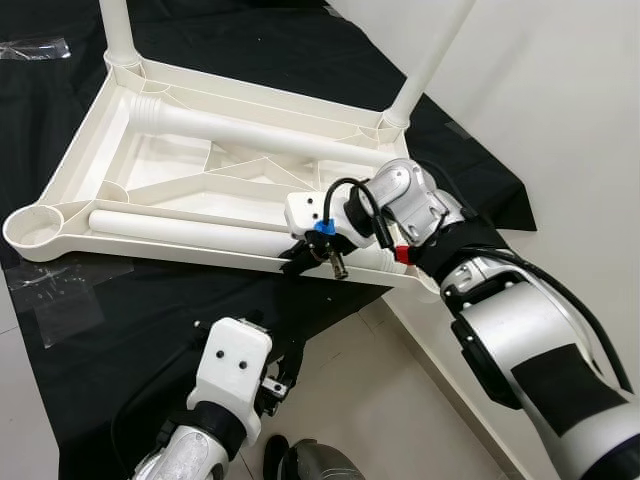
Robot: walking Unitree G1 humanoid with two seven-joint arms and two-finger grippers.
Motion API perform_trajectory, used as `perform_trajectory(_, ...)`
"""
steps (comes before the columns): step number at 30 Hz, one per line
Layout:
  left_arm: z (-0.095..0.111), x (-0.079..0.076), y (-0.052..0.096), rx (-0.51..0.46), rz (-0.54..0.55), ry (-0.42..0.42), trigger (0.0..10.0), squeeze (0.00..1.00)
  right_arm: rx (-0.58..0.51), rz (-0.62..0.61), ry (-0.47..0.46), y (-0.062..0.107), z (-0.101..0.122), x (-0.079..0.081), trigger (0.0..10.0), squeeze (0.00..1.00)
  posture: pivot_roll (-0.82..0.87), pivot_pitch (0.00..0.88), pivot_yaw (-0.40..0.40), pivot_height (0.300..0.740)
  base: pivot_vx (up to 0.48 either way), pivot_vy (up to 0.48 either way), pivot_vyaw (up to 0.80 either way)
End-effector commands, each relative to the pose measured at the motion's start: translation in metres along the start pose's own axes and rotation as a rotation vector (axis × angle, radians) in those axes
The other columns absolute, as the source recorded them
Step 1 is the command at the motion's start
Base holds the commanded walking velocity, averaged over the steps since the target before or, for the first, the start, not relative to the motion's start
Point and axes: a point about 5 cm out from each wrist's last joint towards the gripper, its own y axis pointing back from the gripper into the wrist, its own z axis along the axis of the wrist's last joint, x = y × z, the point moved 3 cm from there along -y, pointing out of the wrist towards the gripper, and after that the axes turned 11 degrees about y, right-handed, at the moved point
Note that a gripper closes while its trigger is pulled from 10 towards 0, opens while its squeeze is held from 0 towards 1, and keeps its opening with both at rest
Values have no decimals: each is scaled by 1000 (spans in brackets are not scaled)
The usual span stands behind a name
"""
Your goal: Building children table
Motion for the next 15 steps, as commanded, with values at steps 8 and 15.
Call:
perform_trajectory(8, -9, -11, 2, 33, -52, 5, 10000, 0, 238, 186, 249, 2, -42, 36, 0, 0, 21, 234, -267, 740, 0, 0, 0)
perform_trajectory(15, -11, -14, 3, 40, -68, -12, 10000, 0, 247, 186, 324, 12, -44, 37, 0, 0, 21, 231, -269, 740, 0, 0, 0)
